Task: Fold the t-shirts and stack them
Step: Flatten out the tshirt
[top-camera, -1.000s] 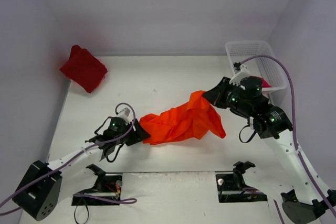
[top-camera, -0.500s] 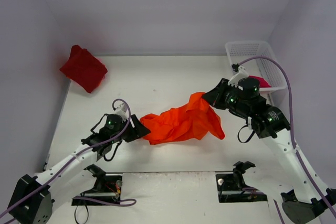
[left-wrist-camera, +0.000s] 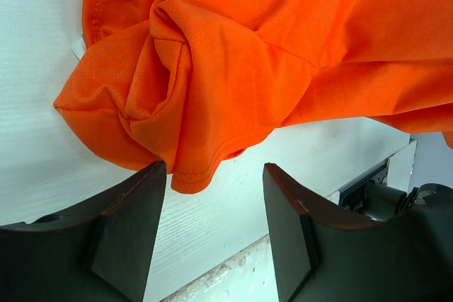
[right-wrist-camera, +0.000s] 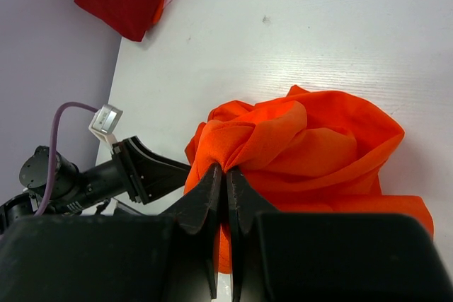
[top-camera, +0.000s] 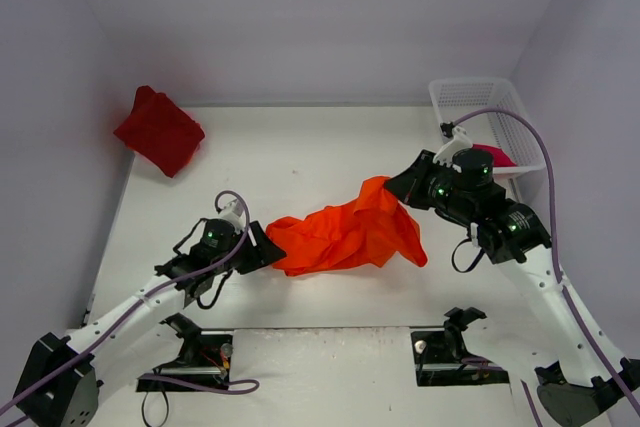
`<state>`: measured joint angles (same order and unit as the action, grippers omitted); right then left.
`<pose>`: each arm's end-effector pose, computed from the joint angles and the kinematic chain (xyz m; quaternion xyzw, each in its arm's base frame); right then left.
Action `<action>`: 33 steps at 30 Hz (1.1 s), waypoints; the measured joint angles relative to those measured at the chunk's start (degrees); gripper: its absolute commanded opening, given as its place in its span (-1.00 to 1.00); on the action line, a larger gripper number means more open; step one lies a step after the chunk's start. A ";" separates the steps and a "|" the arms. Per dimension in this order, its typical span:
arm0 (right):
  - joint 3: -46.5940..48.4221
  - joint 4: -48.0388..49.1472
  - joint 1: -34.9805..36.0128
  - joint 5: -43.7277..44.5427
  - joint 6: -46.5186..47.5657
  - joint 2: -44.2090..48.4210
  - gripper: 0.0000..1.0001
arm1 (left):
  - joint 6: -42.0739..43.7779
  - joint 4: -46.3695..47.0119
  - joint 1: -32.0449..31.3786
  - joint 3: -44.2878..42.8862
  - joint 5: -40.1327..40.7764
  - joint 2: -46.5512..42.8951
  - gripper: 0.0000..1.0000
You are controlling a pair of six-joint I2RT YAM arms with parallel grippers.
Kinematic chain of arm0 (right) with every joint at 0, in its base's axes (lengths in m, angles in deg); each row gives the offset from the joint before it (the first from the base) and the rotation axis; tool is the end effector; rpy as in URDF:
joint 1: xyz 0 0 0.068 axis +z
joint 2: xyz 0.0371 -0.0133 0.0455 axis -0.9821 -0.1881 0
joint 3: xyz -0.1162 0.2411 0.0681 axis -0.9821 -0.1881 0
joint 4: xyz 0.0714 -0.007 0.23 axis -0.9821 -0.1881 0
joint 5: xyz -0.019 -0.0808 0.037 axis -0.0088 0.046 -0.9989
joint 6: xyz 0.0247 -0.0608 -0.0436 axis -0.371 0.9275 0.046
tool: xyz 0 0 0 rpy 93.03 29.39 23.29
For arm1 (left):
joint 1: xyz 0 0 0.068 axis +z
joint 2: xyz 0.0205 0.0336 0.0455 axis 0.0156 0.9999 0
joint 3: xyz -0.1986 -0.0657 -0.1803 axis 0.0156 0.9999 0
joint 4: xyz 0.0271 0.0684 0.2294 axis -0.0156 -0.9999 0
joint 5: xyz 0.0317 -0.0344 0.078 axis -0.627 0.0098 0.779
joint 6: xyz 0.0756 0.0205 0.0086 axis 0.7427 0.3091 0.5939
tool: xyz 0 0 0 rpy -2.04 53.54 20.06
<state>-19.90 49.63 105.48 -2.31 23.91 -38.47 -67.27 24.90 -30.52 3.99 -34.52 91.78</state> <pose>0.1753 0.1041 0.4034 -0.0069 0.7723 0.4026 0.4914 0.1521 -0.1144 0.1939 -0.1066 0.8625 -0.4147 0.2699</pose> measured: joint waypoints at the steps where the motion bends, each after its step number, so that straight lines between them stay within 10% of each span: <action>1: -0.07 0.00 0.00 -0.02 0.00 0.00 -1.00 | 0.00 -0.02 0.00 0.00 0.00 0.00 0.03; 33: -2.45 2.16 0.00 -0.02 -0.66 0.22 -1.00 | -2.78 1.09 -2.67 0.44 0.87 1.64 0.02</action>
<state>-22.34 51.79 105.48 -2.33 23.25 -38.25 -70.05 26.00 -33.19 4.43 -33.65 93.42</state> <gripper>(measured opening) 0.009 0.511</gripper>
